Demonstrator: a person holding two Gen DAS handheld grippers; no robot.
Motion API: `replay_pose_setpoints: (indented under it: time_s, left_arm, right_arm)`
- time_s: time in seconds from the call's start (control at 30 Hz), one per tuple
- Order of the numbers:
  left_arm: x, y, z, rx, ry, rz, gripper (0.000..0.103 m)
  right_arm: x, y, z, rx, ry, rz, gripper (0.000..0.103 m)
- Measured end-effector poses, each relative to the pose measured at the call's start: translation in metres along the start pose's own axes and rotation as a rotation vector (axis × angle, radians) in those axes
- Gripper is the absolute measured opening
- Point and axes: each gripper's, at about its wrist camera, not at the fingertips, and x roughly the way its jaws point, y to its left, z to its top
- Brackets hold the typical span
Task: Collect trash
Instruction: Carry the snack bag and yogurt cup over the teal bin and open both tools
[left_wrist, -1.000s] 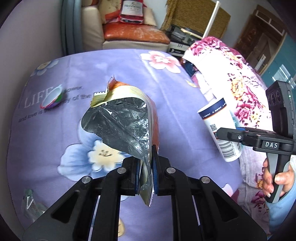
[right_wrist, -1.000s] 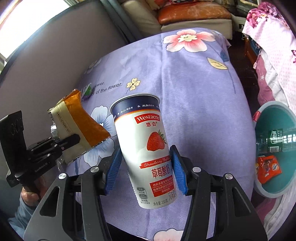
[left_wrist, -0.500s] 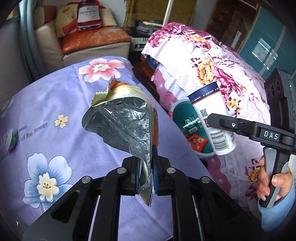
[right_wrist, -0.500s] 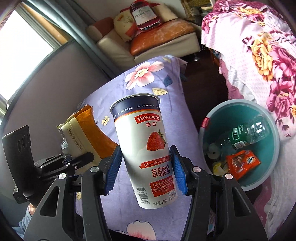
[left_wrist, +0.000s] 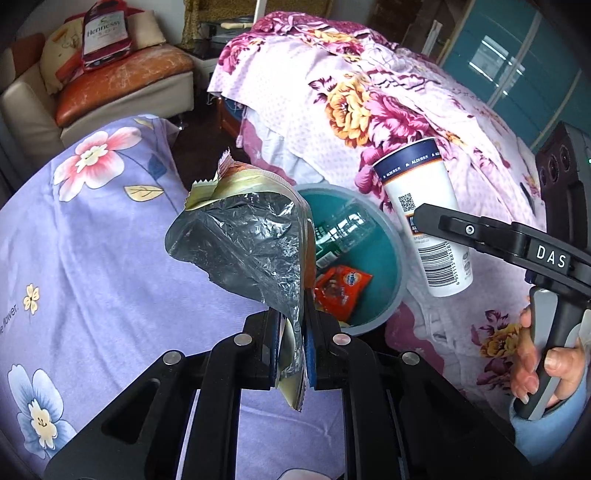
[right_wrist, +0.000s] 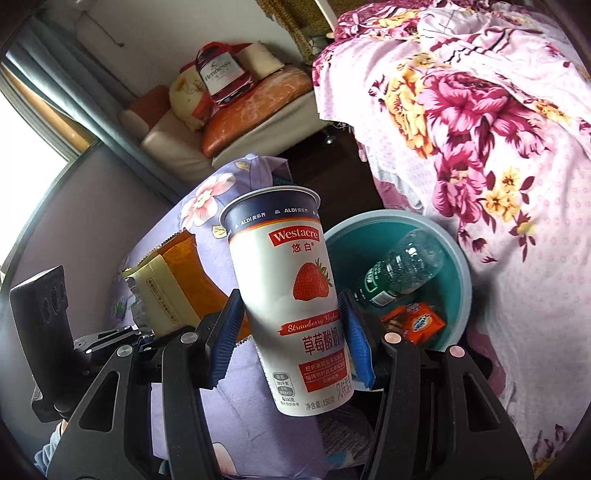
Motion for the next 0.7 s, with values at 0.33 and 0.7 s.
replay_pose_setpoints:
  time_s: [0.33,0.7]
  left_arm:
    - [0.051,-0.026,0.02,0.019,0.067,-0.046,0.012]
    - [0.064,-0.033,0.028,0.031,0.046,-0.035,0.085]
  right_arm:
    - [-0.001,-0.048,0.01,0.068,0.002,-0.059,0.05]
    - [0.001,-0.07,0.015,0.102,0.003,-0.098,0.05]
